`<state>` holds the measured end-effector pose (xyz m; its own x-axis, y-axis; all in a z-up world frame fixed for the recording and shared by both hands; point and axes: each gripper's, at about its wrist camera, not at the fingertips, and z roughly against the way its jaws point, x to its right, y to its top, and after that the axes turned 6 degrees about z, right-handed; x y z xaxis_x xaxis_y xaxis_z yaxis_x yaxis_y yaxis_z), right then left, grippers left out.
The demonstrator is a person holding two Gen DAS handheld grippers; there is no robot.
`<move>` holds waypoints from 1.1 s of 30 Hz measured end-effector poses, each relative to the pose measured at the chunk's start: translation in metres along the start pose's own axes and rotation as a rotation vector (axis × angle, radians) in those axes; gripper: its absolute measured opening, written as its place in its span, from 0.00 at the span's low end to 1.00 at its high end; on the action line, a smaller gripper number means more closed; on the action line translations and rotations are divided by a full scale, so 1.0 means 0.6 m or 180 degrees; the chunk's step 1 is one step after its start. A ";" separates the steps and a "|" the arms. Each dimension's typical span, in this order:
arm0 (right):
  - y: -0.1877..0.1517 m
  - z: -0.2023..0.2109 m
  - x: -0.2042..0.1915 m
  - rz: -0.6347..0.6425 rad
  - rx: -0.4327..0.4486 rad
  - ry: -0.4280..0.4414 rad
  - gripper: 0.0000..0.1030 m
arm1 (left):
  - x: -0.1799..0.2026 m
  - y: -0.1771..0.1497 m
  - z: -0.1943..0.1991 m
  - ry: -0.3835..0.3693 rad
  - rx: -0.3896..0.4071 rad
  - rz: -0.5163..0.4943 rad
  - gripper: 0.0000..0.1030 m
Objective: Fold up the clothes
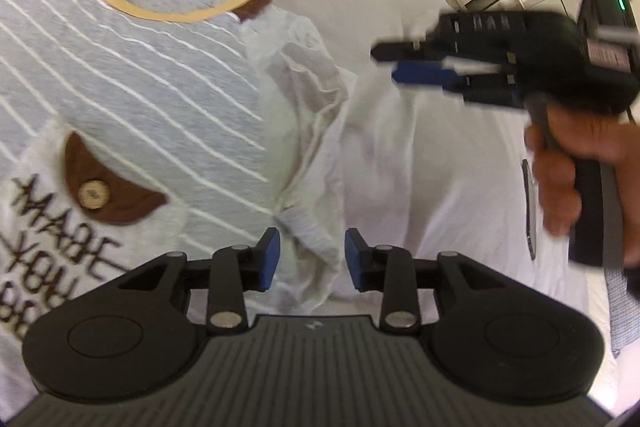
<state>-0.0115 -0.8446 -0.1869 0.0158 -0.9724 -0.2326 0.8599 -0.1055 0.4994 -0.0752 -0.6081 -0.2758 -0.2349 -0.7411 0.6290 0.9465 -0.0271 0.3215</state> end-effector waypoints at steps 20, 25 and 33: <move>0.002 -0.058 -0.052 0.1239 -0.0208 -0.0079 0.37 | -0.054 -0.060 0.068 0.0311 0.0405 0.0722 0.03; 0.014 -0.098 -0.089 0.2049 -0.0350 -0.0060 0.36 | -0.062 -0.064 0.072 0.0310 0.0425 0.0774 0.03; 0.008 -0.144 -0.124 0.2975 -0.0445 -0.0090 0.34 | -0.069 -0.050 0.046 0.0196 0.0437 0.0871 0.18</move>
<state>0.0352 -0.7546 -0.2391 0.7187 -0.6552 0.2325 0.5585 0.7433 0.3682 -0.0999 -0.5581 -0.2916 0.0424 -0.7478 0.6626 0.9330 0.2669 0.2414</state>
